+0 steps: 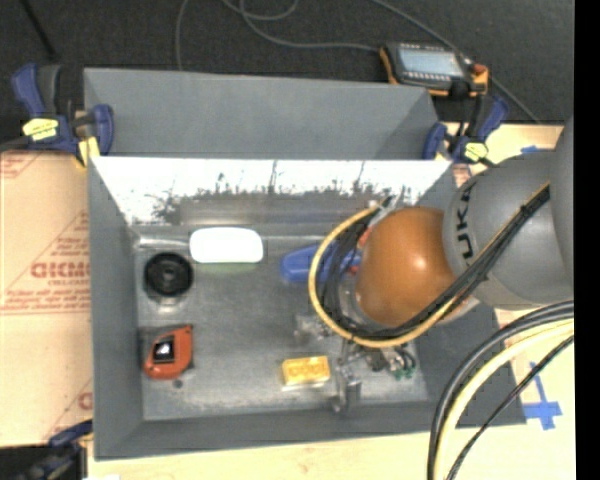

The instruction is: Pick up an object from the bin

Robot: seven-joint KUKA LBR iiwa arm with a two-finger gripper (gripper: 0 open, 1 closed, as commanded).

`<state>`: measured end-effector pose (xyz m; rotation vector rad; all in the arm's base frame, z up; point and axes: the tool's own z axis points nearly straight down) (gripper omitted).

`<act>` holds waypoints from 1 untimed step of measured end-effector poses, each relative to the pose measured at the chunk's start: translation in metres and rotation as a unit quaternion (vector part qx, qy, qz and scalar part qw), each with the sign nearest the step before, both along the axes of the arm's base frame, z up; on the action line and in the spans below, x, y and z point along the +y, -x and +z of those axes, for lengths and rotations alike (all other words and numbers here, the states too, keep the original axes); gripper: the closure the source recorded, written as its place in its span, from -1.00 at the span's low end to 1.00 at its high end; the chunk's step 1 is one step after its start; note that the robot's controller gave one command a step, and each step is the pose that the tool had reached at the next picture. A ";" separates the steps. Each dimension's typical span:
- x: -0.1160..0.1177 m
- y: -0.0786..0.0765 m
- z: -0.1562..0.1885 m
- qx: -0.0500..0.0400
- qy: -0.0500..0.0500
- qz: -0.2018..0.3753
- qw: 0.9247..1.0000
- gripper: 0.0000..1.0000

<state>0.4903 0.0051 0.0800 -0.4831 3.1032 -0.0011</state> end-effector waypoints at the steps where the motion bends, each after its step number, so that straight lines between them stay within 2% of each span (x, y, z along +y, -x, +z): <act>1: 0.015 0.005 -0.010 0.001 0.000 -0.064 0.998 1.00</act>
Offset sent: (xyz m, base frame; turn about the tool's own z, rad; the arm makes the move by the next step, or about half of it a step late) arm 0.0000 0.0000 0.0000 0.0000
